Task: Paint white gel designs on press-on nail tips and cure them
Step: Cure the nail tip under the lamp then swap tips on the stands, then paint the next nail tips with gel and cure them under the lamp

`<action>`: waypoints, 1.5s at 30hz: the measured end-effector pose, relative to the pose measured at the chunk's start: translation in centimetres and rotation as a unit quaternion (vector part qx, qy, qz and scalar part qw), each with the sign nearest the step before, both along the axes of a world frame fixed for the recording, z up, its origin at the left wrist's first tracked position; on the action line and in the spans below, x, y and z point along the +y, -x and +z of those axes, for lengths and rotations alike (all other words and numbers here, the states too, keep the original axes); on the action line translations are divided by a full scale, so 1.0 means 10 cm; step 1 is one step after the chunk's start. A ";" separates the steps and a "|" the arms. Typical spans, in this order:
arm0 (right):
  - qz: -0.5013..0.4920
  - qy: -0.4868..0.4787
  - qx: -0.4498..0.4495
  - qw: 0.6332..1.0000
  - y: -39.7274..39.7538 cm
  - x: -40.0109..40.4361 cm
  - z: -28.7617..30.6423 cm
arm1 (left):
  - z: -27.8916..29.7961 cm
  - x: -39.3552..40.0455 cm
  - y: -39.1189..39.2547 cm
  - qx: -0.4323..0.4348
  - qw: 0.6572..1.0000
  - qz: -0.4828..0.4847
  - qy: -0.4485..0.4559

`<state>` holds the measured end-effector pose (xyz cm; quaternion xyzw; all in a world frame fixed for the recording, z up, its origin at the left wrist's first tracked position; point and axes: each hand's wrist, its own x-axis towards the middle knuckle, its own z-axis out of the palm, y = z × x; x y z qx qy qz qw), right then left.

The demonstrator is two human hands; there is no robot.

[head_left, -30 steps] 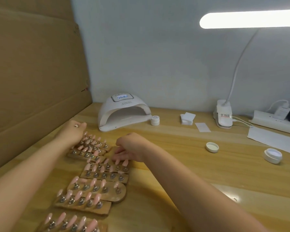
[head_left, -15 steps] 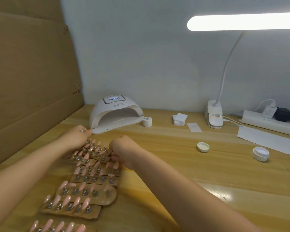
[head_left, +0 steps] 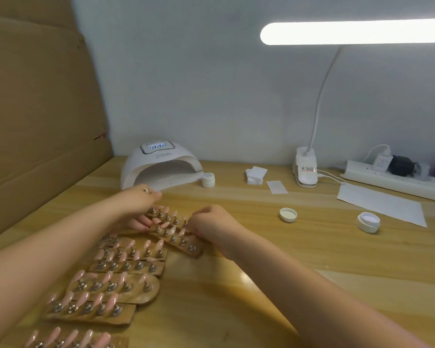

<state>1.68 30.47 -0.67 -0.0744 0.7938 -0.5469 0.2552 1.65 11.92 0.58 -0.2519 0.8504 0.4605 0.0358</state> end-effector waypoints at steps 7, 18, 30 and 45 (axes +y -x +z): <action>0.273 -0.155 0.133 0.940 -0.05 0.81 0.11 | 0.01 0.55 -0.03 0.010 0.997 -0.027 -0.078; 0.168 -0.240 0.353 0.889 -0.19 1.28 -0.15 | 0.00 1.22 -0.06 0.012 0.992 -0.080 -0.101; 0.001 -0.299 0.394 0.869 0.16 2.11 -0.21 | -0.11 2.09 0.02 0.067 0.991 -0.089 -0.075; -0.090 -0.283 0.374 0.879 0.34 2.24 -0.39 | -0.48 2.16 0.17 0.247 0.967 0.021 -0.065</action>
